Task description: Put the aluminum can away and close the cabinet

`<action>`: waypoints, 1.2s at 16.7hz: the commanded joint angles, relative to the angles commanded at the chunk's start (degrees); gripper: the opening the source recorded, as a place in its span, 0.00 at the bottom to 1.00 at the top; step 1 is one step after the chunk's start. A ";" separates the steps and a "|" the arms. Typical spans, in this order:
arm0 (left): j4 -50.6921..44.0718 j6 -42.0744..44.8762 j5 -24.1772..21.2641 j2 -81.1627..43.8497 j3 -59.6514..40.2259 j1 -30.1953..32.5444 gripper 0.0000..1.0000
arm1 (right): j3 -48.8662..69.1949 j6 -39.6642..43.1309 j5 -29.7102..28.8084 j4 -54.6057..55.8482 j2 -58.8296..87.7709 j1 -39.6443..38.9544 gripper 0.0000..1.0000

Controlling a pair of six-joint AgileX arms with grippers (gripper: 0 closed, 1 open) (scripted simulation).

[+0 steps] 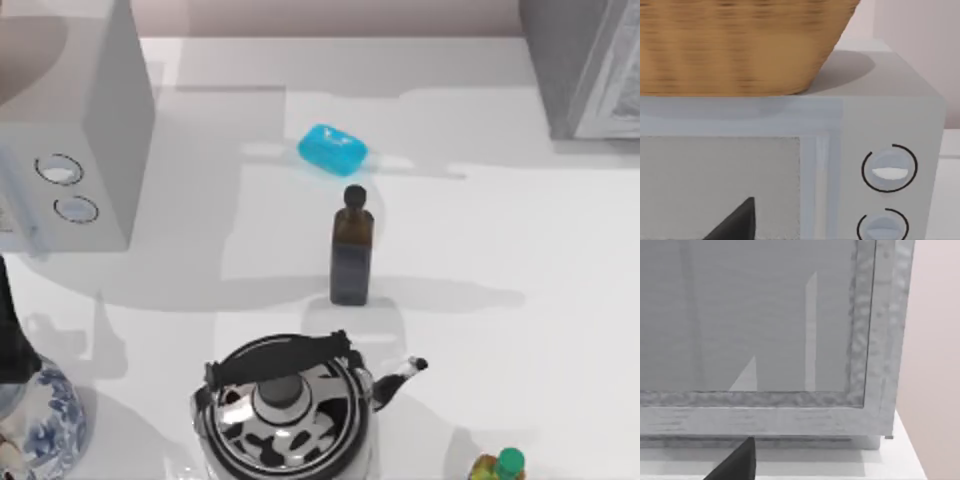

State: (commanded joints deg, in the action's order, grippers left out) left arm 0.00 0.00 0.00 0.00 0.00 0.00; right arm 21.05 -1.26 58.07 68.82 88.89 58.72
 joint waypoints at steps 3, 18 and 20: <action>0.00 0.00 0.00 0.00 0.00 0.00 1.00 | 0.00 0.00 0.00 0.00 0.00 0.00 1.00; 0.00 0.00 0.00 0.00 0.00 0.00 1.00 | 44.70 0.05 2.51 -52.55 -3.86 2.31 1.00; 0.00 0.00 0.00 0.00 0.00 0.00 1.00 | 54.50 0.06 2.46 -64.65 -5.72 2.24 1.00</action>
State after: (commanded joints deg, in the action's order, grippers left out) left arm 0.00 0.00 0.00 0.00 0.00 0.00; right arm 75.55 -1.20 60.53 4.17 83.17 60.96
